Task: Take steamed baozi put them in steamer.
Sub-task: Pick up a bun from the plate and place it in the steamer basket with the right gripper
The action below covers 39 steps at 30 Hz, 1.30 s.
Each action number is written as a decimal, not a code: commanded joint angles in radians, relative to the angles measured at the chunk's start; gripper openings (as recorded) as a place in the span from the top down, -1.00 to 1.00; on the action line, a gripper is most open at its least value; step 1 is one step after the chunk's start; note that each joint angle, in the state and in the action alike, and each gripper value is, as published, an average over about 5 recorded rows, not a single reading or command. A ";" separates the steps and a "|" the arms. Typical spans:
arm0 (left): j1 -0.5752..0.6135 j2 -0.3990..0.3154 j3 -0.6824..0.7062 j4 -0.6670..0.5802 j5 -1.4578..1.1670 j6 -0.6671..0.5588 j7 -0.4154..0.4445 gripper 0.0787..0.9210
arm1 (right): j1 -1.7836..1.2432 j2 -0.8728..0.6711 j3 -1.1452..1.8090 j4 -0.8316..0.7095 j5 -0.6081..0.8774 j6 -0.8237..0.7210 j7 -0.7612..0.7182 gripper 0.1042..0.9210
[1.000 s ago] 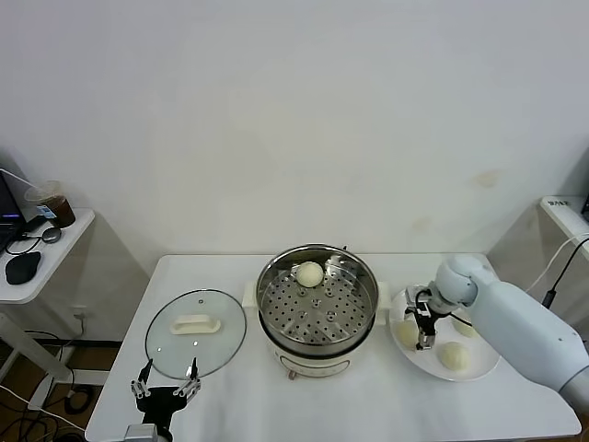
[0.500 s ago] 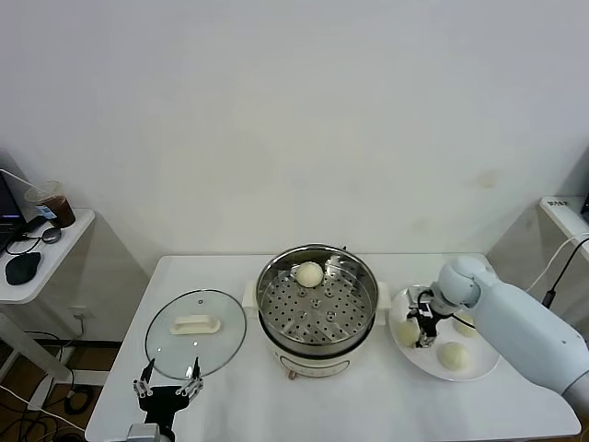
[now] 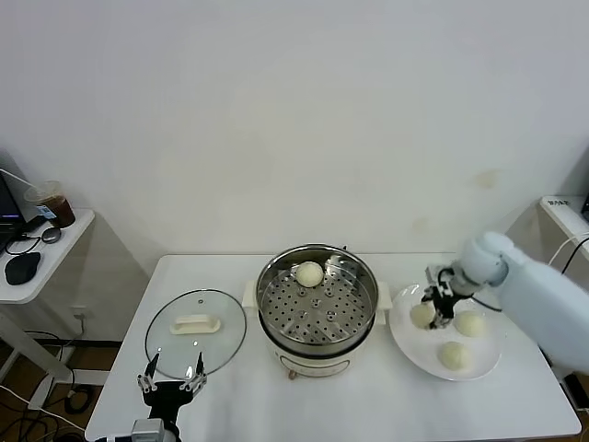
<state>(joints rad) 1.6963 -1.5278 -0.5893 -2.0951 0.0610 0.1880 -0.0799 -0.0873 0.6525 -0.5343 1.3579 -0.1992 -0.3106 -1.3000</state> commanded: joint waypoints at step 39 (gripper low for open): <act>-0.002 -0.010 0.017 -0.058 -0.043 0.002 0.001 -0.77 | 0.497 0.656 -0.586 -0.150 0.456 -0.231 0.066 -0.22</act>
<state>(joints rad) 1.6946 -1.5396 -0.5723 -2.1552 0.0208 0.1902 -0.0793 0.4678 1.1991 -1.1090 1.2704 0.2810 -0.5222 -1.2737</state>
